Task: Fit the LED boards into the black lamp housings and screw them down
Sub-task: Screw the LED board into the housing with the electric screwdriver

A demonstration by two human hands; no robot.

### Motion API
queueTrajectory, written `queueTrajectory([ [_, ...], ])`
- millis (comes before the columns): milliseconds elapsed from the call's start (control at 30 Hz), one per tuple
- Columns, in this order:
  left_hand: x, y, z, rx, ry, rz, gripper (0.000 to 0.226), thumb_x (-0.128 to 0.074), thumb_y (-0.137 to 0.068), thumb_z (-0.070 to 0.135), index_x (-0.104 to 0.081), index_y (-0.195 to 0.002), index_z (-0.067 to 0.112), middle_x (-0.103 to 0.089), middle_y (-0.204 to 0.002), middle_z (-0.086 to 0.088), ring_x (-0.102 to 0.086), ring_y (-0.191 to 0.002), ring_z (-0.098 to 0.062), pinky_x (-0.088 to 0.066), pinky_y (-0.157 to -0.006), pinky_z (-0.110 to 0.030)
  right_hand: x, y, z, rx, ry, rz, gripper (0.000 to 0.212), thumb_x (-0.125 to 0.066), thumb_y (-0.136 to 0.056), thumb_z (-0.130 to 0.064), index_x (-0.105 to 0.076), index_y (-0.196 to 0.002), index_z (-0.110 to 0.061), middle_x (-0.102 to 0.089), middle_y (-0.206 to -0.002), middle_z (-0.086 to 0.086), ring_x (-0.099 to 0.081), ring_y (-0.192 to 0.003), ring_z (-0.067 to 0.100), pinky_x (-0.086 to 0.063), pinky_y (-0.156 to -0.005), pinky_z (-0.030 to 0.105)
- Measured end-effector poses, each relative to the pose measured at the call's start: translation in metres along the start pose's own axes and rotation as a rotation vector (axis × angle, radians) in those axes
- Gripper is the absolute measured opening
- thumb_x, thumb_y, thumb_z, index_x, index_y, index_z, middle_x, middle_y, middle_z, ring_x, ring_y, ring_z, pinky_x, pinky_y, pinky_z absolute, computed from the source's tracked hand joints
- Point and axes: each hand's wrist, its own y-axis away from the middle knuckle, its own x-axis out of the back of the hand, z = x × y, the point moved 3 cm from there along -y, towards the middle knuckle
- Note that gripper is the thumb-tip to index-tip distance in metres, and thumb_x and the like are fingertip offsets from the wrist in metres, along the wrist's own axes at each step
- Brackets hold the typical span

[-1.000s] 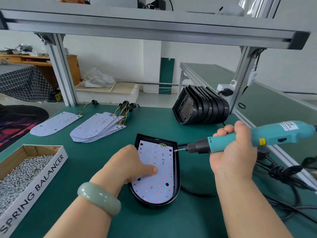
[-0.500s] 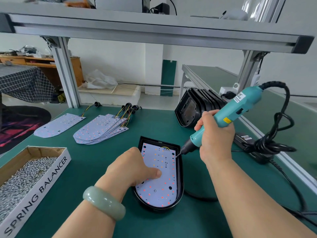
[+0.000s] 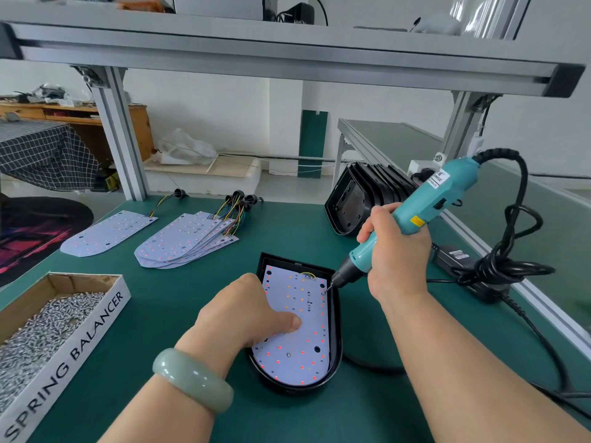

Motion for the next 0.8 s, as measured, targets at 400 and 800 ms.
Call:
queueTrajectory([
  [400,0.0,0.001,0.003,0.017,-0.047,0.013,0.06,-0.075,-0.063,0.061,-0.033,-0.076,0.02,-0.048,-0.077,0.006,-0.048,-0.067,-0.013,-0.036,-0.057,-0.028,-0.021,0.0,0.002,-0.033,0.054,-0.199,0.016,-0.059,-0.071,-0.014,-0.044,-0.068,-0.02,-0.045,-0.044,-0.005,-0.041,-0.041,0.014,-0.039,-0.05,0.023],
  [800,0.004,0.013,0.009,0.054,-0.121,0.002,0.065,-0.07,-0.067,0.065,-0.04,-0.097,0.016,-0.051,-0.079,0.007,-0.055,-0.076,-0.018,-0.036,-0.057,-0.027,-0.024,0.003,0.002,0.054,0.139,-0.181,0.012,-0.06,-0.075,-0.01,-0.049,-0.079,-0.008,-0.049,-0.051,0.002,-0.046,-0.039,0.011,-0.041,-0.046,0.018],
])
